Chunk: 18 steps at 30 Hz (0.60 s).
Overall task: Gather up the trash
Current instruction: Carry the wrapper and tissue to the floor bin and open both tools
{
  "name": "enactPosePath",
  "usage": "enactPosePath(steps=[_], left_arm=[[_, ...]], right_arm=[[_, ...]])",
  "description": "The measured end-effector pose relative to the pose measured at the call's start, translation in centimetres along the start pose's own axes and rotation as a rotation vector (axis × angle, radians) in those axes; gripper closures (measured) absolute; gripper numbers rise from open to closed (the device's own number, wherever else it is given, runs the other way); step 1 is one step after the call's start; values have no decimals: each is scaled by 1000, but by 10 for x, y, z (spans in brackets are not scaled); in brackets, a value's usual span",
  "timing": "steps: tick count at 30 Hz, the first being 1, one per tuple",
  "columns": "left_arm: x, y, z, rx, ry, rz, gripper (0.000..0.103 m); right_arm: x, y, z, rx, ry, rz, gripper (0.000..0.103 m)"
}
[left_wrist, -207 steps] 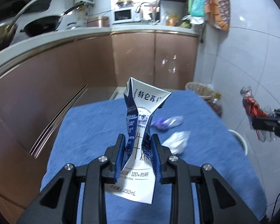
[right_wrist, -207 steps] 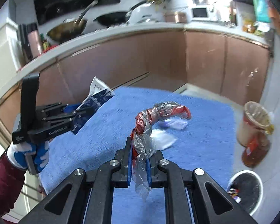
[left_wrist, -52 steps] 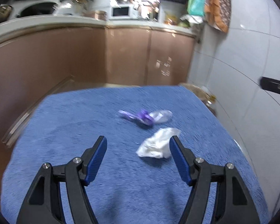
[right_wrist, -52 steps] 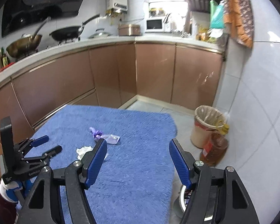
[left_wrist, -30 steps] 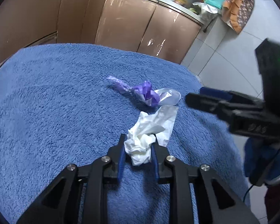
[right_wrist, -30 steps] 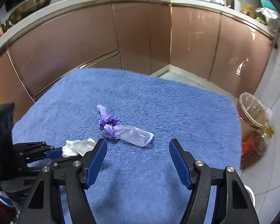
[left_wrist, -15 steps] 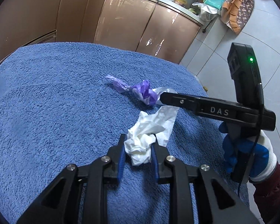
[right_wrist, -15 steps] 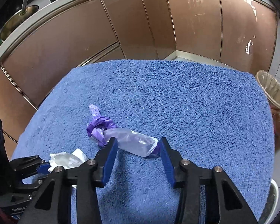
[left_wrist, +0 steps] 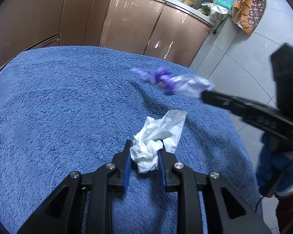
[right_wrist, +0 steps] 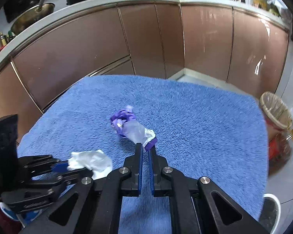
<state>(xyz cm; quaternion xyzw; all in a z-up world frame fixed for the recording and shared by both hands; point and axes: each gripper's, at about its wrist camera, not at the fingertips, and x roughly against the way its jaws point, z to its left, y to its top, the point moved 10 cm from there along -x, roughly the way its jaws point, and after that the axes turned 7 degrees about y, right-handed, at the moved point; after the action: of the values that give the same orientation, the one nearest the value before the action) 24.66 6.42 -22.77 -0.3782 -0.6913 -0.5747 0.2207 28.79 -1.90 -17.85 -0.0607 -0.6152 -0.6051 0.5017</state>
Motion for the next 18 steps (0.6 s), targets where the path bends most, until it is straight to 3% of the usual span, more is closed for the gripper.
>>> enactPosePath(steps=[9,18], left_arm=[[19,2,-7,-2,46,-60,82],[90,10,-30,-62,62,-174,83]], right_arm=[[83,-4,13,24,-87,-91,98],[167,-21,23,17,-155,-180,98]])
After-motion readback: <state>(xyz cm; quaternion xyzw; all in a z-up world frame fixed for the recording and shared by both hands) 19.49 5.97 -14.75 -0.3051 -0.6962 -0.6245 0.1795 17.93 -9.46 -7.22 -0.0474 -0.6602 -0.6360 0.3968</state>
